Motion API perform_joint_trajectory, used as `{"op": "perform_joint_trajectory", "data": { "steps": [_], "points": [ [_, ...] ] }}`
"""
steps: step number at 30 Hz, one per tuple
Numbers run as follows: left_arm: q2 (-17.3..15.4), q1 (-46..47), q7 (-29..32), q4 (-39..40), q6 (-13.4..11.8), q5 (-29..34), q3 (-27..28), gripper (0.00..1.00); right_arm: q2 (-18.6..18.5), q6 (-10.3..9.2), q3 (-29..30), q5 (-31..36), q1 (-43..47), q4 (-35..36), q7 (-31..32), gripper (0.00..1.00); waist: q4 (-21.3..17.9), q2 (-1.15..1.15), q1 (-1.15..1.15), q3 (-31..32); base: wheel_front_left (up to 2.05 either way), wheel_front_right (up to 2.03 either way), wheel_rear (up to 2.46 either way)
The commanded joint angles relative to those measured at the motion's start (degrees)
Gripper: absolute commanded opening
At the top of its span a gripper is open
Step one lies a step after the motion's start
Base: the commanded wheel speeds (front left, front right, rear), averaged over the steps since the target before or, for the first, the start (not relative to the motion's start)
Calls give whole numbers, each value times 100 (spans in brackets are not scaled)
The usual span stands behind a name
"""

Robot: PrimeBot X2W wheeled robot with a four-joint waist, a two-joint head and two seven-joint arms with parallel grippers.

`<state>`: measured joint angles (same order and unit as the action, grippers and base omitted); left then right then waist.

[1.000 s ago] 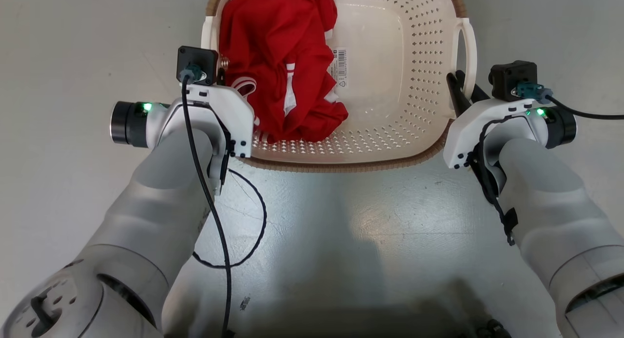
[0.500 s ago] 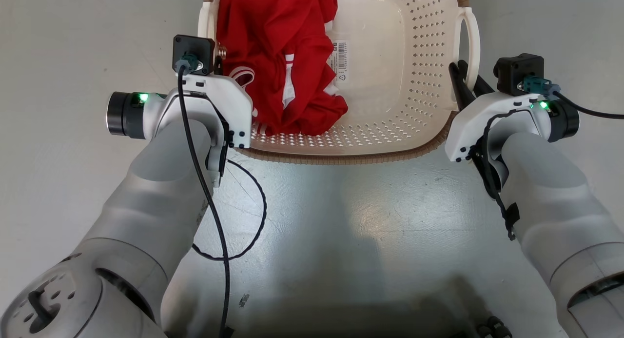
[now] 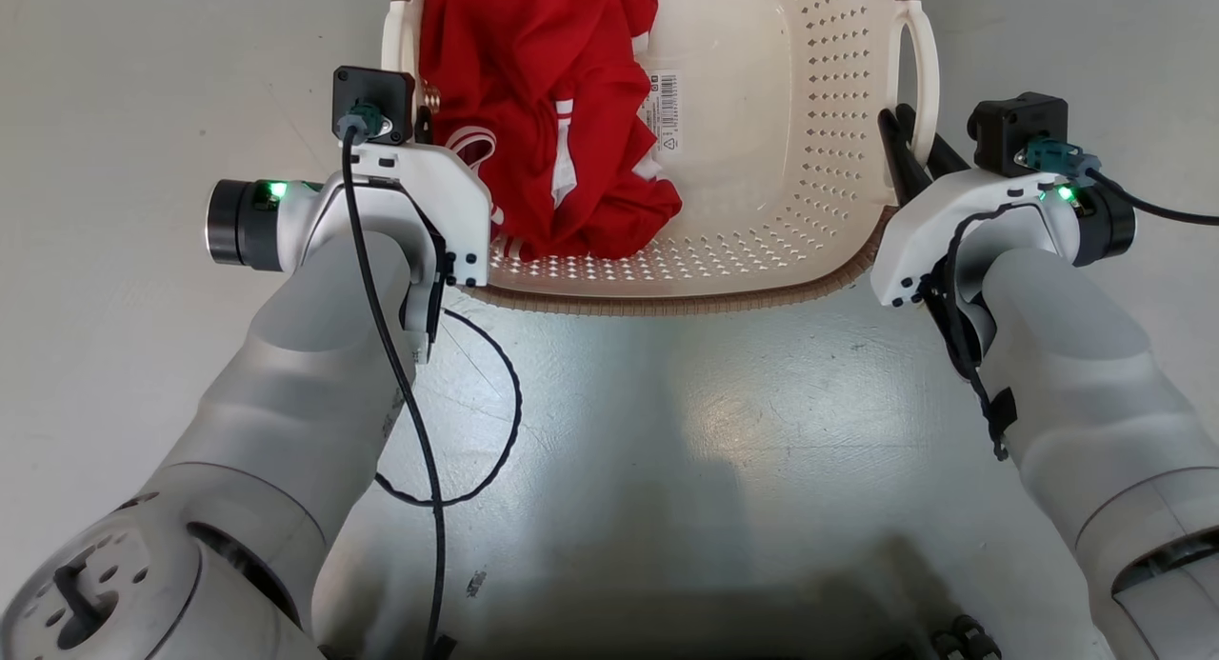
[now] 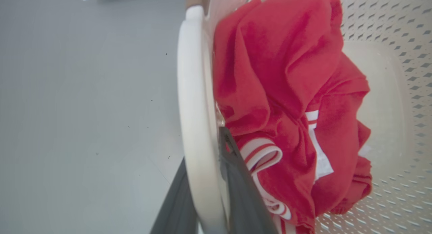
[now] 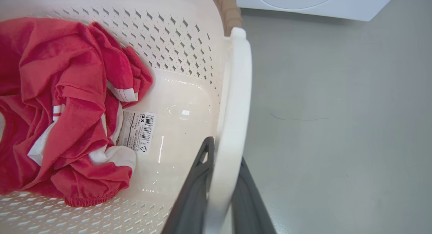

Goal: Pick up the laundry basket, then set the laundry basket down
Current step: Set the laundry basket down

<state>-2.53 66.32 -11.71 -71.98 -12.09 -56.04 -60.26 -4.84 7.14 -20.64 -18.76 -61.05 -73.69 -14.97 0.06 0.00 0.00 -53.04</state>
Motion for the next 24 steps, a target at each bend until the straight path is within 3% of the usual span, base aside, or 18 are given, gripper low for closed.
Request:
{"op": "perform_joint_trajectory", "data": {
  "steps": [1,24],
  "points": [
    [-34,78,-60,74,-38,3,-1,0,196,35,-110,89,308,-26,50,0,2,0,0,-4,0,0,0],
    [-34,49,-250,170,-58,-176,-131,0,196,35,-31,154,386,186,0,0,11,0,0,-40,0,0,0]
  ]
}}
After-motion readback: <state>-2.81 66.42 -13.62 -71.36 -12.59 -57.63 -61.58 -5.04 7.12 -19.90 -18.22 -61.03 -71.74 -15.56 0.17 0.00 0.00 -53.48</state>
